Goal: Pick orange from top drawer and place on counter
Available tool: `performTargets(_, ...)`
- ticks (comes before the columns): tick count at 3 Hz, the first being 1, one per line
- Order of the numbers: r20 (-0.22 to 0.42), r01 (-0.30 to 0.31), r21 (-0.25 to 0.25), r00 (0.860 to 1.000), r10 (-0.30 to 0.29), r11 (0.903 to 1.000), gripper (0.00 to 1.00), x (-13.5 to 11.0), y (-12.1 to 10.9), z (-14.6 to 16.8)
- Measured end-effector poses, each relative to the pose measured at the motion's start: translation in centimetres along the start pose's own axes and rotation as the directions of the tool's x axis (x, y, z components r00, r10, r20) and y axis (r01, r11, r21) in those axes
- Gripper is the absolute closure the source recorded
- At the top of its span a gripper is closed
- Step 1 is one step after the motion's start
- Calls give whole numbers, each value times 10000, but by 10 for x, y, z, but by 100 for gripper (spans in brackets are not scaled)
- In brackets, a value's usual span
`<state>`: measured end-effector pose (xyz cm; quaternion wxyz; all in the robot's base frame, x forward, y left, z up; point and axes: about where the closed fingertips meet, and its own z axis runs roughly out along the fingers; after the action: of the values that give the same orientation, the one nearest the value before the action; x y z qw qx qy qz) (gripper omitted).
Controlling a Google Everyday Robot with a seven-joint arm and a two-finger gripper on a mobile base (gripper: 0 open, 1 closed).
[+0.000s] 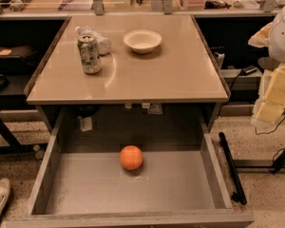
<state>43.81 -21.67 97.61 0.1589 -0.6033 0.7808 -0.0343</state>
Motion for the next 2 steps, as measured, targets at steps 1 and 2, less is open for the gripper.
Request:
performTargets(1,0,0,0,10000,0,10000,0,0,0,0)
performTargets(2,31,11,-65,10000,-11,10000,0,-2,5,8)
